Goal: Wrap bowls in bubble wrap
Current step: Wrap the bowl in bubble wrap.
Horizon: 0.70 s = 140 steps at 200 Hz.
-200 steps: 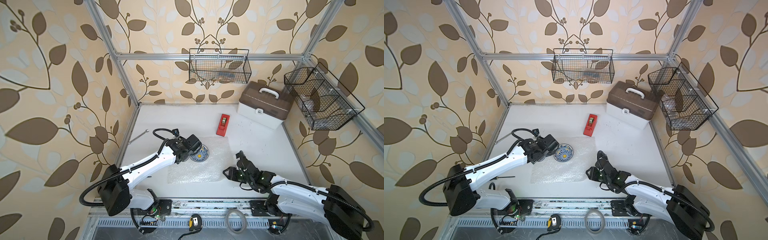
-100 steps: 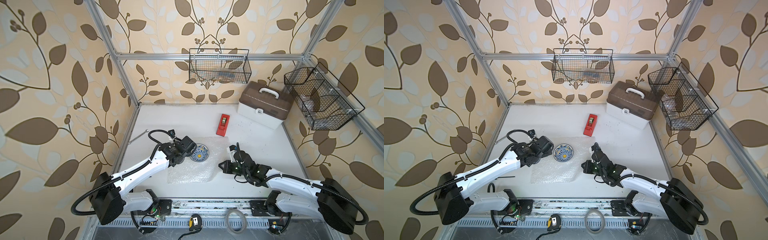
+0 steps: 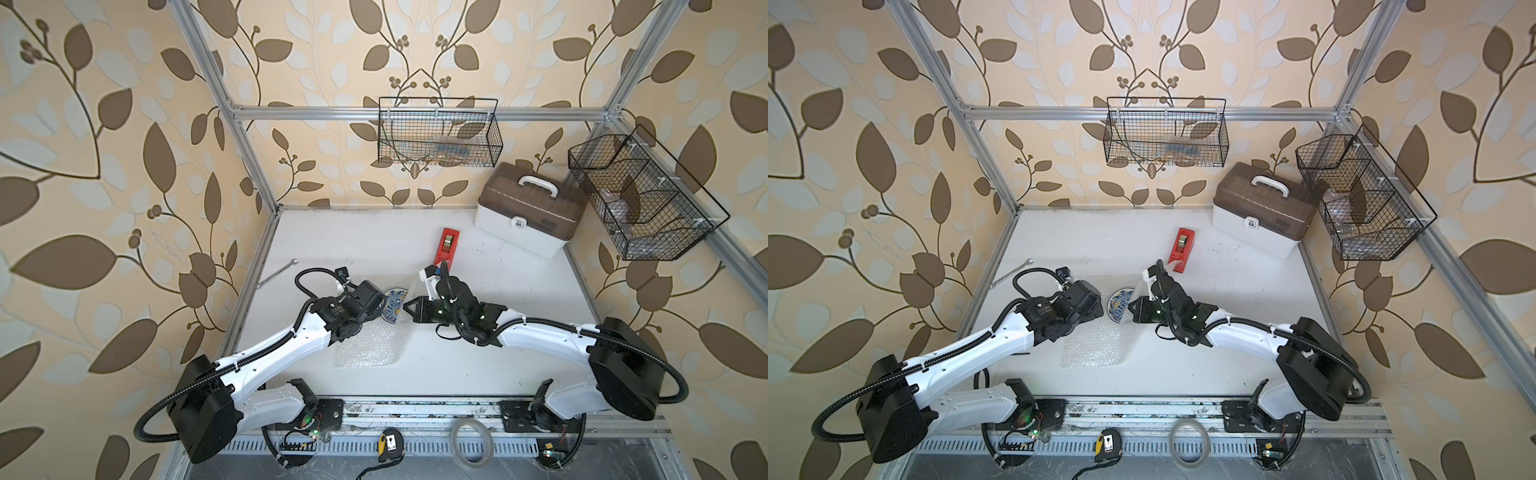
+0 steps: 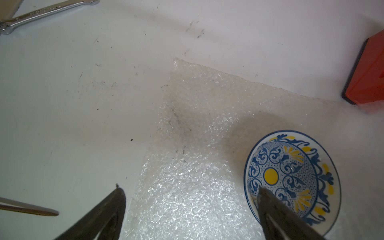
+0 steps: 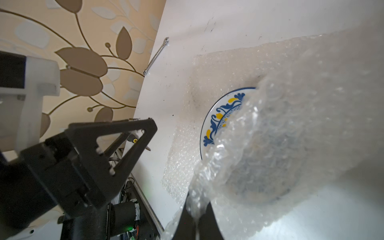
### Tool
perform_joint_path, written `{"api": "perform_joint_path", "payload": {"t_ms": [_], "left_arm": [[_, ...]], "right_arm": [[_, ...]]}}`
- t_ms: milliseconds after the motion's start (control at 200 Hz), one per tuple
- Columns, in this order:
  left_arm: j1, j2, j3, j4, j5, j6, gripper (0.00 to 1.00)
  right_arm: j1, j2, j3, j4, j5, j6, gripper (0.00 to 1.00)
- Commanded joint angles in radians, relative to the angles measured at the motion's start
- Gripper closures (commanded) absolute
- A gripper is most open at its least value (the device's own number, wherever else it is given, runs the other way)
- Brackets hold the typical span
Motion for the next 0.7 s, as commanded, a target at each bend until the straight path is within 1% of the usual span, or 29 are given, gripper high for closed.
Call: {"api": "perform_joint_path", "payload": {"t_ms": [0, 230, 325, 380, 515, 625, 695], "left_arm": [[0.012, -0.040, -0.019, 0.038, 0.001, 0.009, 0.01], [0.015, -0.042, -0.054, 0.097, 0.038, 0.028, 0.01], [0.017, -0.034, -0.047, 0.063, 0.004, 0.026, 0.01], [0.027, -0.035, -0.041, 0.034, -0.020, 0.025, 0.01], [0.075, -0.060, -0.053, 0.020, -0.013, 0.044, 0.01], [0.133, -0.062, -0.062, 0.020, -0.010, 0.058, 0.01], [0.176, -0.042, -0.056, 0.014, -0.012, 0.072, 0.01]], "right_arm": [[0.006, 0.076, 0.073, 0.003, 0.028, -0.015, 1.00], [0.024, 0.247, 0.225, -0.089, 0.114, -0.039, 1.00], [0.028, 0.303, 0.270, -0.142, 0.160, -0.041, 1.00], [0.027, 0.326, 0.282, -0.148, 0.167, -0.040, 1.00], [0.028, 0.375, 0.318, -0.186, 0.203, -0.038, 1.00], [0.028, 0.406, 0.340, -0.212, 0.216, -0.040, 1.00], [0.031, 0.424, 0.353, -0.229, 0.222, -0.044, 0.97]]}}
